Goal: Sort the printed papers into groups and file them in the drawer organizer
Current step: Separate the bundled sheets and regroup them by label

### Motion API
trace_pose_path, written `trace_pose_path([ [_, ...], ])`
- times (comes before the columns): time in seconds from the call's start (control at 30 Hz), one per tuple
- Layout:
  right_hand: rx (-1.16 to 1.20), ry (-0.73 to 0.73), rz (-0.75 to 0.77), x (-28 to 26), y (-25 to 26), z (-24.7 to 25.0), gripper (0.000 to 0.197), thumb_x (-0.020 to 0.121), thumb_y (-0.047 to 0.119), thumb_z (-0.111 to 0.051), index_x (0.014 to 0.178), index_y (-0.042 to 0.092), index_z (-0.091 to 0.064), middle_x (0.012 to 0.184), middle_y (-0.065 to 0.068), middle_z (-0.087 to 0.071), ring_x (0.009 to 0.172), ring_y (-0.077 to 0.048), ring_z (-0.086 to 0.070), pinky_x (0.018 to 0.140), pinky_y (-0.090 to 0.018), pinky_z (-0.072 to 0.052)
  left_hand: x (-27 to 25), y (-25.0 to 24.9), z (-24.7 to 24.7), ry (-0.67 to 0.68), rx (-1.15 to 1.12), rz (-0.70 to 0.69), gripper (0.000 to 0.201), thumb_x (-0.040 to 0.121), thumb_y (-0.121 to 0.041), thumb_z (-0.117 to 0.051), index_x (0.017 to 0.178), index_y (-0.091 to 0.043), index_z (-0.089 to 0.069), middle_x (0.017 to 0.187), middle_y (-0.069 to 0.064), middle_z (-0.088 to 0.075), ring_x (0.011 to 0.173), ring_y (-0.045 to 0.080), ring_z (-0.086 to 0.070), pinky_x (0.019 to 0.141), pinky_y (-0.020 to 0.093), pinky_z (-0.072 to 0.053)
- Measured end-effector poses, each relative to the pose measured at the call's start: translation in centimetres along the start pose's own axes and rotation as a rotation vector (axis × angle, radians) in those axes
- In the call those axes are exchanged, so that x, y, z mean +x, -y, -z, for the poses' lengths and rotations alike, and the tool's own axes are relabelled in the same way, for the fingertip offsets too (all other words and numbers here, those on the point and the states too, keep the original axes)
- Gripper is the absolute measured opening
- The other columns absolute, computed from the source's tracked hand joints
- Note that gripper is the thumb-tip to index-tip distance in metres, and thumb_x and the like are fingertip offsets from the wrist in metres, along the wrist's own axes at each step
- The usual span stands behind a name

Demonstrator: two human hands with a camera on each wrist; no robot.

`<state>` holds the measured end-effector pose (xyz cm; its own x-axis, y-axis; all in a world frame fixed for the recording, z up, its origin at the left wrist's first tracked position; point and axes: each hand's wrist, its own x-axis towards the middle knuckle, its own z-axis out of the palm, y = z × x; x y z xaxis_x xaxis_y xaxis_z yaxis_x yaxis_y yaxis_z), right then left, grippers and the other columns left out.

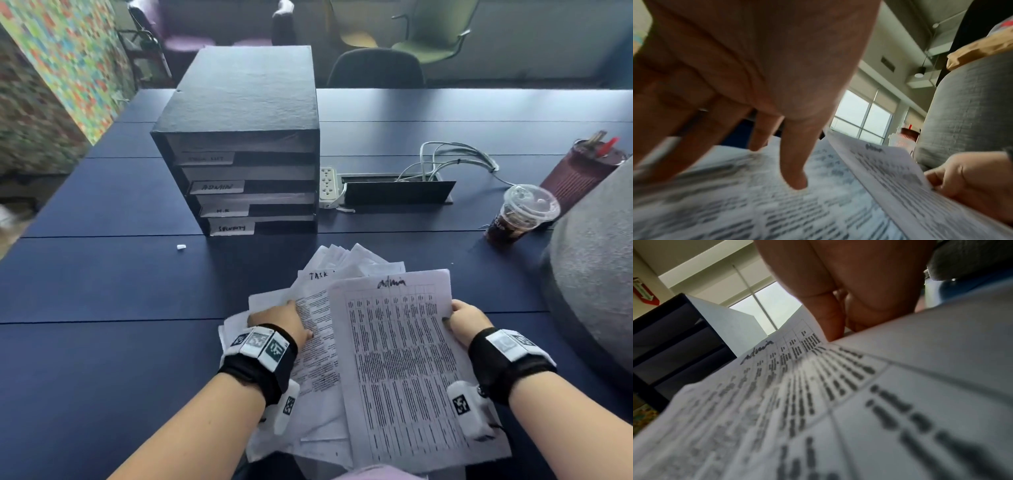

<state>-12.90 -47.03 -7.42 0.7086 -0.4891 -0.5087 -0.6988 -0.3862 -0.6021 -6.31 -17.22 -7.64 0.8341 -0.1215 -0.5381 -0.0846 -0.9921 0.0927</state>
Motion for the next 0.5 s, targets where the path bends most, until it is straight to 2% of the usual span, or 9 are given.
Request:
trace_pose_path([
  [0.03,0.000,0.014,-0.001,0.2,-0.3,-0.1,0.028,0.083,-0.014,-0.040,0.094,0.001,-0.061,0.083,-0.014,-0.063,0.077,-0.026,-0.058,0.069,-0.018,-0.049,0.0,-0.2,0.3,-0.026,0.016,0.035,0.059,0.081,-0.057,-0.060,0.127,-0.023,-0.046,0.120,-0.001,-0.060,0.113,0.023,-0.056,0.092,0.036,-0.043],
  [0.07,-0.015,0.028,0.006,0.7,-0.8,-0.4,0.032,0.081,-0.013,-0.041,0.099,0.002,-0.062,0.090,-0.015,-0.065,0.086,-0.029,-0.060,0.080,-0.026,-0.050,0.0,-0.3,0.5,-0.064,0.026,0.058,0.061,0.078,-0.059,-0.063,0.125,-0.023,-0.049,0.120,-0.001,-0.060,0.114,0.023,-0.055,0.092,0.036,-0.042],
  [0.13,-0.034,0.048,0.029,1.7,-1.9,-0.8,0.033,0.078,-0.011,-0.044,0.097,0.009,-0.062,0.101,-0.018,-0.067,0.097,-0.033,-0.061,0.091,-0.040,-0.048,0.2,0.2,0.5,-0.159,0.019,0.067,0.069,0.071,-0.062,-0.069,0.124,-0.022,-0.051,0.126,0.001,-0.051,0.121,0.024,-0.047,0.099,0.039,-0.037],
  [0.23,0.005,0.048,0.046,2.3,-2.6,-0.8,0.034,0.078,-0.011,-0.043,0.091,0.015,-0.061,0.098,-0.016,-0.068,0.094,-0.034,-0.063,0.089,-0.045,-0.050,0.9,1.7,0.1,-0.190,-0.094,0.038,0.085,0.061,-0.065,-0.074,0.130,-0.026,-0.042,0.131,0.002,-0.044,0.125,0.024,-0.041,0.103,0.041,-0.036],
  [0.33,0.052,0.041,0.053,1.8,-2.7,-0.8,0.034,0.081,-0.012,-0.042,0.085,0.017,-0.061,0.094,-0.014,-0.069,0.091,-0.032,-0.064,0.088,-0.045,-0.050,1.2,3.1,-0.1,-0.182,-0.133,0.064,0.089,0.052,-0.071,-0.075,0.124,-0.030,-0.042,0.127,0.001,-0.046,0.122,0.023,-0.042,0.101,0.040,-0.036],
  [0.4,0.079,0.061,0.066,1.8,-3.0,-1.0,0.037,0.082,-0.012,-0.042,0.080,0.019,-0.062,0.094,-0.014,-0.069,0.091,-0.033,-0.064,0.089,-0.048,-0.050,1.3,3.6,-0.2,-0.172,-0.147,0.074,0.083,0.053,-0.070,-0.075,0.118,-0.030,-0.044,0.120,0.001,-0.049,0.119,0.024,-0.046,0.099,0.041,-0.037],
  [0.43,0.094,0.068,0.073,2.0,-3.4,-1.2,0.039,0.083,-0.011,-0.042,0.078,0.022,-0.063,0.093,-0.014,-0.070,0.091,-0.034,-0.065,0.089,-0.050,-0.050,1.4,3.9,-0.3,-0.181,-0.173,0.059,0.073,0.058,-0.067,-0.074,0.114,-0.030,-0.045,0.114,0.000,-0.050,0.115,0.024,-0.049,0.097,0.040,-0.038],
  [0.5,0.114,0.072,0.074,2.2,-3.8,-1.6,0.043,0.083,-0.009,-0.043,0.078,0.026,-0.066,0.089,-0.011,-0.071,0.089,-0.035,-0.066,0.087,-0.052,-0.051,1.3,4.4,-0.4,-0.231,-0.294,0.002,0.039,0.075,-0.053,-0.069,0.097,-0.027,-0.049,0.100,-0.001,-0.050,0.100,0.025,-0.056,0.087,0.036,-0.043],
])
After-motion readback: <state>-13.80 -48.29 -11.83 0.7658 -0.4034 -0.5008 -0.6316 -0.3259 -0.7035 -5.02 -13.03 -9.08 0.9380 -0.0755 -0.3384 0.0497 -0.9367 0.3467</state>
